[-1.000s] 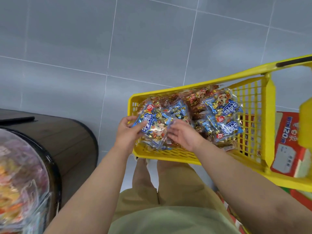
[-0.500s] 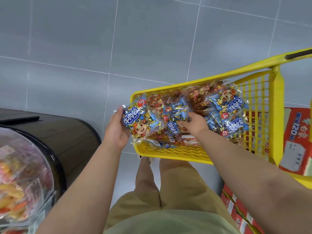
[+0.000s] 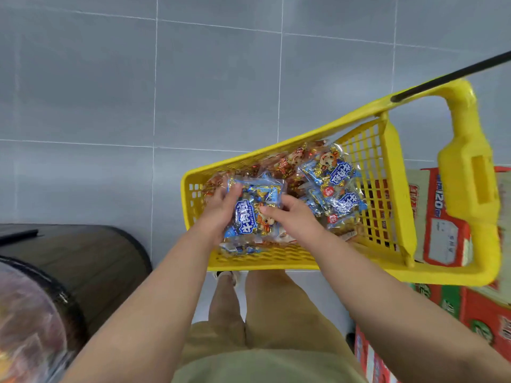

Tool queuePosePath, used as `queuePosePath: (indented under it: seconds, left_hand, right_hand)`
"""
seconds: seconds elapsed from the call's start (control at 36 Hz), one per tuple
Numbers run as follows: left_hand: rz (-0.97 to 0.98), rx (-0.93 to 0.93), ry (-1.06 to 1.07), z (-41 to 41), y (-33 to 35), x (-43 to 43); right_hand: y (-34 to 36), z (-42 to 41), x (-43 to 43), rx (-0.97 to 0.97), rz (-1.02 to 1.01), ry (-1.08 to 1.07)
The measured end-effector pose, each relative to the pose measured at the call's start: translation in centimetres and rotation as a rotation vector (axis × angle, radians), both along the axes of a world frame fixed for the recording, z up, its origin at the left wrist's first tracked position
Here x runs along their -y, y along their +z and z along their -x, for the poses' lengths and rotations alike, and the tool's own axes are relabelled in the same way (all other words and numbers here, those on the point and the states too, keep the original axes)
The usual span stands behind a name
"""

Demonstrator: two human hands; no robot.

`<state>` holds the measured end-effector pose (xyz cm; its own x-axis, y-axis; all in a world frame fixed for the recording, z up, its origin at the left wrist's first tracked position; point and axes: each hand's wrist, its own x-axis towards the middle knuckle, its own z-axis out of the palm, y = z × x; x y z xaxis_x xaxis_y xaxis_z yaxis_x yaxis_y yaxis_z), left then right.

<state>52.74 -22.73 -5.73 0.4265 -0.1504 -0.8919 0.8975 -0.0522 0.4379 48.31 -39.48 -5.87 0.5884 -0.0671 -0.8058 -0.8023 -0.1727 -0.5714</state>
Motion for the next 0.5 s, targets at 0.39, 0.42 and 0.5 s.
queuePosePath:
  seconds: [0.39, 0.42, 0.5]
  left_hand:
    - [0.012, -0.097, 0.139, -0.1, -2.6, 1.8]
    - [0.015, -0.123, 0.157, -0.2, -2.6, 2.0]
    - [-0.005, -0.162, 0.185, -0.2, -2.4, 2.5]
  right_hand:
    - [-2.0, -3.7, 10.2, -0.177, 0.728, -0.325]
    - [-2.1, -4.1, 10.2, -0.232, 0.631, -0.473]
    - [-2.3, -4.9, 9.8, -0.267, 0.300, -0.793]
